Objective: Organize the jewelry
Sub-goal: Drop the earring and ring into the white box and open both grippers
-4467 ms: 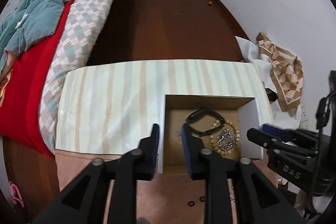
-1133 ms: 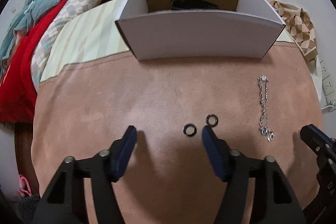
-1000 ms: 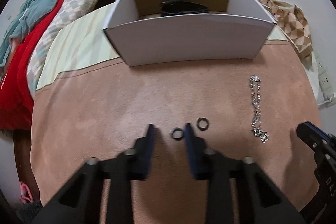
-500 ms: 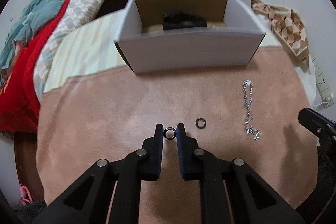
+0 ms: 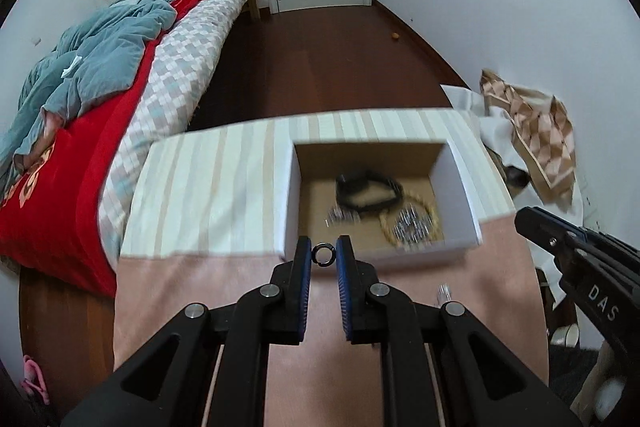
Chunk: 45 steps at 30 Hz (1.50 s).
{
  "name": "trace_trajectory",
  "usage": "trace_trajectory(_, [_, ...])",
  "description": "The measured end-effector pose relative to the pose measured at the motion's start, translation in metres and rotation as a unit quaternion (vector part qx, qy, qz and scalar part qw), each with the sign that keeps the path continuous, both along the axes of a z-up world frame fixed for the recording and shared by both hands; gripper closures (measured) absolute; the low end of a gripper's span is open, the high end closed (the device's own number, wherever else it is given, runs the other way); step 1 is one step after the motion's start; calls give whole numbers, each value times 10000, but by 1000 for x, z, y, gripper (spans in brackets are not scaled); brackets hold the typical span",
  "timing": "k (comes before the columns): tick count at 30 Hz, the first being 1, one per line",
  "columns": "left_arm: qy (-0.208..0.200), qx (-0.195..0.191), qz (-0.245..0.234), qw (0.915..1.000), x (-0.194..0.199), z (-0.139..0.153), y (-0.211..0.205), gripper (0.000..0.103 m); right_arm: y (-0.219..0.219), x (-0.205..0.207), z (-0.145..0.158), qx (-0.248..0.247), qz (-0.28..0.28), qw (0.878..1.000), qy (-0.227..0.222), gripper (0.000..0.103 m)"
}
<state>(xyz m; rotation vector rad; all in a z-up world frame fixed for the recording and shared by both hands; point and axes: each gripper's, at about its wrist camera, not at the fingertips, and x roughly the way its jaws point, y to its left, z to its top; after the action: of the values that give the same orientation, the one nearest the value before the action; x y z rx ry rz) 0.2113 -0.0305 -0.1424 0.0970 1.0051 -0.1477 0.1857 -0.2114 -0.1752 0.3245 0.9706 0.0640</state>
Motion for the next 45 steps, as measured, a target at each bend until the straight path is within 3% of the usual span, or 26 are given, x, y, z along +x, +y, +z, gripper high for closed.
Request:
trace_trajectory(7, [487,-6,-15,9988,63,-25,4,93,3,85,-22,185,325,9982,473,95])
trace_trajectory(16, [893,-10,81,9960,108,-41,7,88,17,134,-51,-163,594,9926,1049,93])
trace_trajectory(18, [903,-21,152,9958,112,-39,10,86,16,136,-52,-133,567,9923,1095,73])
trace_trajectory(20, [870,1,208,9960,115,-35,12,71,13,134,-49,-150,515,9932,1030,65])
trace_trajectory(23, [647,-12,323,9974,111,-24,21,49,9,128,-42,-144,462,9941,967,66])
trace_trajectory(27, [550,-5,480,9973,103,-16,33,44,6,116,-31,-262,343,9951,887,65])
trace_trajectory(29, [528,-33,560,9970,96,-15,39,24,6,107,-26,-370,287,9954,837,58])
trace_trajectory(30, [504,-25,581,9970,93,-15,40,21,7,103,-25,-486,272,9949,837,54])
trace_trajectory(33, [454,119,657,9967,77,-15,43,20,11,89,-24,-719,264,9935,840,51])
trace_trajectory(35, [450,187,681,9965,66,-18,44,10,14,79,-26,-820,255,9926,860,46])
trace_trajectory(38, [487,231,713,9960,52,-22,46,8,19,63,-30,-933,276,9910,921,45])
trace_trajectory(40, [518,308,750,9954,43,-25,47,3,21,54,-32,-974,257,9904,947,36])
trace_trajectory(42, [501,352,754,9953,33,-25,47,1,22,46,-33,-1025,218,9900,949,9])
trace_trajectory(45, [395,410,754,9955,22,-21,45,1,22,35,-29,-1147,123,9890,928,2])
